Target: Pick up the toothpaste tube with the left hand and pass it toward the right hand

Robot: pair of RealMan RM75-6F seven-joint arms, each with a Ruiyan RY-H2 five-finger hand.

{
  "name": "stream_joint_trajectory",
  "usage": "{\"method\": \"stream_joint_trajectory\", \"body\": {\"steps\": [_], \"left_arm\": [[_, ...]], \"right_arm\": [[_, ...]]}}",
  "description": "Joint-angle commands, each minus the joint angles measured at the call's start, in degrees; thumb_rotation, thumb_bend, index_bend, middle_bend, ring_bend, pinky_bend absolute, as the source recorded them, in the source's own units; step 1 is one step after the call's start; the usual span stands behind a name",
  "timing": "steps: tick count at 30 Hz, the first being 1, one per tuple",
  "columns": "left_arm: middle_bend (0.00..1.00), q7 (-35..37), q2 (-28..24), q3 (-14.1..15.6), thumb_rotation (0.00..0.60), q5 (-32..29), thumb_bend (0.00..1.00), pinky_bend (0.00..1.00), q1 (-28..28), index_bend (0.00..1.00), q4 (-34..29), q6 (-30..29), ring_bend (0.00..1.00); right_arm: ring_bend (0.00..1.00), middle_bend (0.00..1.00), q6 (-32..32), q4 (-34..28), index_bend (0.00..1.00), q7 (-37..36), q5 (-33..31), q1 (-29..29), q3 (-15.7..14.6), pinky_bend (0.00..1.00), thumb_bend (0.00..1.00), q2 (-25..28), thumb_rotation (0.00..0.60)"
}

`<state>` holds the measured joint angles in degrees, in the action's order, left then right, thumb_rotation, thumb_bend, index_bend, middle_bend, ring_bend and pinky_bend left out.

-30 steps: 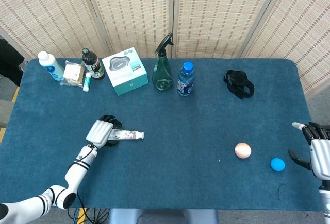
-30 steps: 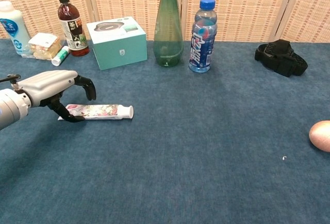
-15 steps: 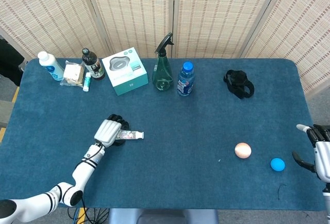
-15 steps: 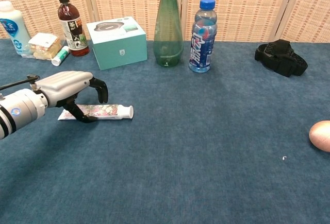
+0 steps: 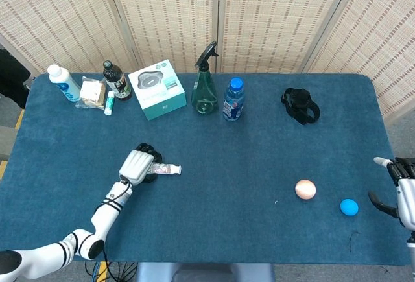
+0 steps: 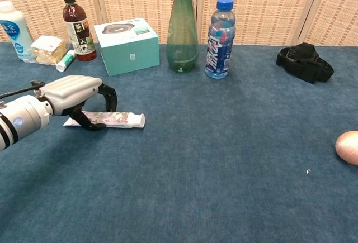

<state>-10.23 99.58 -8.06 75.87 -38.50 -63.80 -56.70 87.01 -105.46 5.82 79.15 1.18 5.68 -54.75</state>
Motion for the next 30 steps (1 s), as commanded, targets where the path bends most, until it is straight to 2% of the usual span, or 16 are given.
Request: {"method": "stream_joint_trajectory", "body": {"steps": [1,12,21,30], "left_arm": [[0.40,-3.49,-0.68,0.87,0.600,1.14,0.26,0.13,-0.03,0.40,0.30,-1.18,0.22],[0.35,-12.51,-2.38,-0.12,0.600,-4.57,0.26,0.13,-0.70,0.33,-5.65,1.81,0.21],[0.35,-15.00,-1.69,-0.16,0.600,-6.36,0.26,0.13,-1.12,0.38,-6.02,1.89,0.21],[0.41,-13.44,-0.53,-0.30,0.600,-6.27,0.29,0.14,-1.93,0.44,-4.19,2.40,0.22]], "right_arm": [[0.17,0.31,0.04,0.01,0.27,-0.17,0.08,-0.08,-0.03,0.27,0.16,0.07,0.600],[0.17,0.31,0.24,0.22,0.27,-0.81,0.29,-0.44,-0.16,0.27,0.16,0.14,0.600],[0.17,0.31,0.36,0.33,0.27,-1.29,0.31,-0.71,-0.19,0.27,0.16,0.18,0.600],[0.17,0.31,0.61,0.17,0.27,-1.78,0.41,-0.99,-0.19,0.27,0.16,0.35,0.600]]}}
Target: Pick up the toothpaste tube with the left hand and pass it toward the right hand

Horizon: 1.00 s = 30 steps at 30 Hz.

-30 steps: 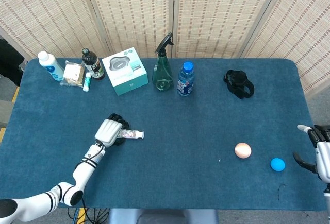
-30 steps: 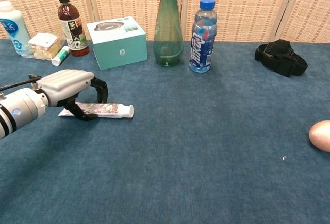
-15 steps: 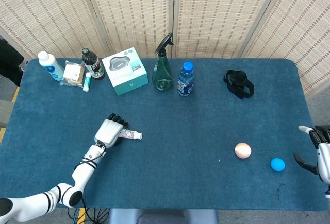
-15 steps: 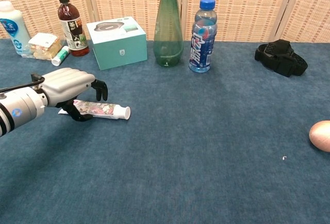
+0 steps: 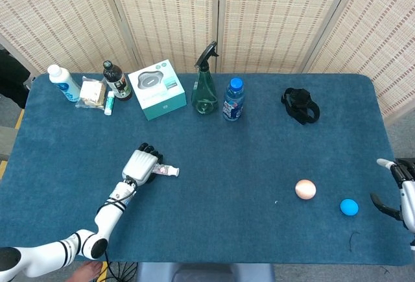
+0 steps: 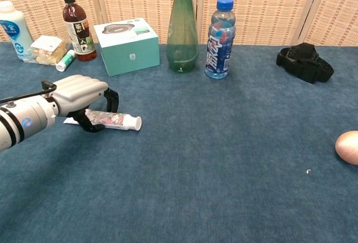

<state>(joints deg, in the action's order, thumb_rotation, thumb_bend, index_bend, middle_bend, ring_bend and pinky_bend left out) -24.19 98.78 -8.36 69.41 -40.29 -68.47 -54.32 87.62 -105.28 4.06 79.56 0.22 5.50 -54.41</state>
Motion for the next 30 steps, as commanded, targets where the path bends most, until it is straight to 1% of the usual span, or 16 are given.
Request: {"method": "stream_joint_trajectory", "body": {"steps": [1,7,10,13,18,22,26,30], "left_arm": [[0.42,0.78,0.35,0.00,0.600,0.27,0.30,0.14,-0.21,0.45,0.73,0.04,0.22],[0.49,3.37,0.57,0.19,0.600,1.27,0.34,0.16,-0.64,0.48,2.36,0.58,0.29],[0.53,5.50,0.23,0.24,0.600,2.20,0.36,0.16,-0.73,0.49,2.88,0.52,0.31],[0.55,9.29,-0.85,-0.04,0.600,3.50,0.38,0.17,-0.60,0.51,2.22,-0.05,0.34],[0.58,18.84,-5.15,-1.17,0.600,5.53,0.40,0.19,-0.03,0.53,-2.09,-0.72,0.36],[0.59,27.28,-9.22,-2.25,0.600,6.91,0.42,0.20,0.63,0.54,-7.08,-1.35,0.36],[0.59,36.09,-14.35,-3.29,0.600,7.68,0.43,0.21,0.76,0.54,-13.62,0.07,0.36],[0.59,41.81,-18.94,-3.65,0.600,8.42,0.43,0.21,0.38,0.54,-19.23,2.26,0.36]], "right_arm": [[0.17,0.31,0.00,-0.02,0.27,-0.04,-0.01,-0.05,-0.02,0.27,0.16,0.02,0.600],[0.17,0.31,0.00,-0.07,0.27,-0.18,0.17,-0.03,0.03,0.27,0.16,-0.01,0.600],[0.17,0.31,-0.08,-0.13,0.27,-0.20,0.38,0.08,0.07,0.27,0.16,-0.05,0.600],[0.17,0.32,0.12,-0.03,0.27,-0.40,1.04,0.26,0.21,0.27,0.16,-0.14,0.600],[0.17,0.34,0.09,-0.12,0.27,-1.21,3.60,1.31,0.62,0.27,0.16,0.30,0.600],[0.18,0.35,-0.44,-0.28,0.27,-1.73,6.84,3.06,1.17,0.27,0.16,1.14,0.600],[0.18,0.36,-2.34,-0.85,0.27,-2.57,11.32,6.25,1.93,0.27,0.16,2.22,0.600],[0.18,0.36,-5.49,-1.47,0.30,-3.43,15.57,10.55,2.92,0.27,0.18,2.51,0.600]]}}
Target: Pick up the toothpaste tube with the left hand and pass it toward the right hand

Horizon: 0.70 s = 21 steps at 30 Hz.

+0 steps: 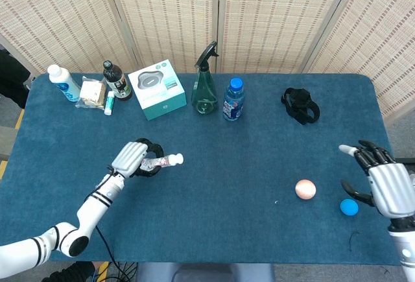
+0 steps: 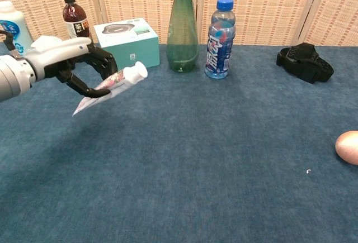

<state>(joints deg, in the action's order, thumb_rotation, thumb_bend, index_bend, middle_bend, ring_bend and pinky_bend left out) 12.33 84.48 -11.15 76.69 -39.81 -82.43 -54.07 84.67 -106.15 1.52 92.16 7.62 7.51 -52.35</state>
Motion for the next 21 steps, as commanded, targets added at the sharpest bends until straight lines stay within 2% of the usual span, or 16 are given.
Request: {"method": "stream_joint_trajectory", "body": {"steps": [1,5,10,21], "left_arm": [[0.59,6.36,-5.48,-0.92,0.600,1.22,0.43,0.21,-0.20,0.54,-6.34,2.48,0.36],[0.59,11.21,-8.08,-1.17,0.600,1.10,0.43,0.22,-1.23,0.55,-10.03,5.49,0.37],[0.59,14.41,-8.97,-1.88,0.600,1.66,0.44,0.22,-3.09,0.55,-11.58,7.72,0.37],[0.59,19.50,-8.53,-3.33,0.600,1.32,0.44,0.22,-7.18,0.55,-12.12,11.76,0.37]], "right_arm": [[0.18,0.36,-3.46,-0.77,0.30,-1.16,3.84,4.29,1.14,0.27,0.18,0.36,0.600],[0.18,0.36,-7.71,-1.40,0.32,-1.72,7.14,9.58,2.27,0.27,0.20,-0.92,0.600],[0.18,0.36,-11.71,-1.41,0.34,-0.78,9.39,15.10,3.76,0.27,0.20,-3.41,0.600],[0.18,0.36,-18.63,1.11,0.39,3.11,8.83,24.77,6.24,0.27,0.15,-10.61,0.600]]}}
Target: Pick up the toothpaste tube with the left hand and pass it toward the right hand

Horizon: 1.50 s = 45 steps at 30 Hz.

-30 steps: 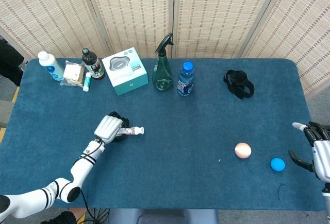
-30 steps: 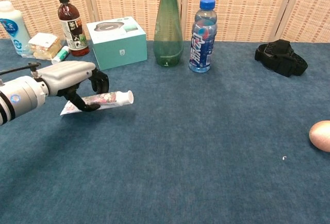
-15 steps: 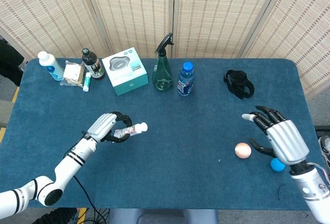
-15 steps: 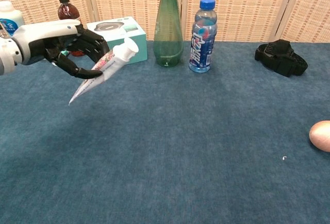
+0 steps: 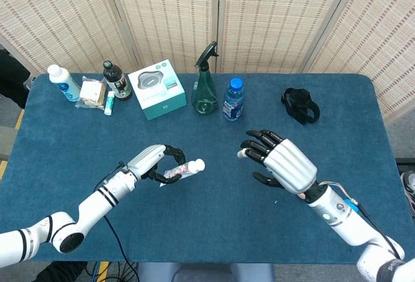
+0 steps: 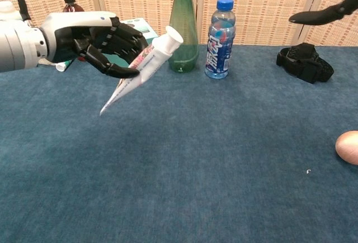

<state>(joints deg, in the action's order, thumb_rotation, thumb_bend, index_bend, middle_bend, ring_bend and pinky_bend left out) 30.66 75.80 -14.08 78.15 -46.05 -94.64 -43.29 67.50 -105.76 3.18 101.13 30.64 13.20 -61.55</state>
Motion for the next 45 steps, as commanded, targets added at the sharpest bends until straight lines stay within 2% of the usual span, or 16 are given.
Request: {"method": "stream_joint_trajectory", "body": {"steps": [1,11,20,45], "left_arm": [[0.59,1.64,0.19,-0.48,0.600,-0.20,0.44,0.22,-1.25,0.55,0.19,1.35,0.37],[0.59,7.17,-0.12,-0.65,0.600,0.27,0.45,0.22,-3.31,0.55,1.14,3.87,0.37],[0.59,8.69,-0.15,-0.15,0.600,0.89,0.45,0.22,-4.18,0.55,1.65,3.92,0.37],[0.59,10.50,-0.21,0.57,0.600,0.84,0.45,0.22,-6.09,0.55,1.63,4.34,0.37]], "right_arm": [[0.18,0.36,-1.88,0.88,0.39,1.90,-0.18,2.37,0.65,0.27,0.15,-1.87,0.600],[0.18,0.36,-5.29,3.61,0.40,6.41,-1.27,7.60,0.82,0.27,0.15,-6.80,0.600],[0.18,0.36,-6.85,5.85,0.40,7.84,-2.90,11.07,0.96,0.27,0.15,-10.08,0.600],[0.18,0.37,-7.40,8.08,0.51,8.37,-5.43,15.45,-0.26,0.27,0.20,-12.64,0.600]]}}
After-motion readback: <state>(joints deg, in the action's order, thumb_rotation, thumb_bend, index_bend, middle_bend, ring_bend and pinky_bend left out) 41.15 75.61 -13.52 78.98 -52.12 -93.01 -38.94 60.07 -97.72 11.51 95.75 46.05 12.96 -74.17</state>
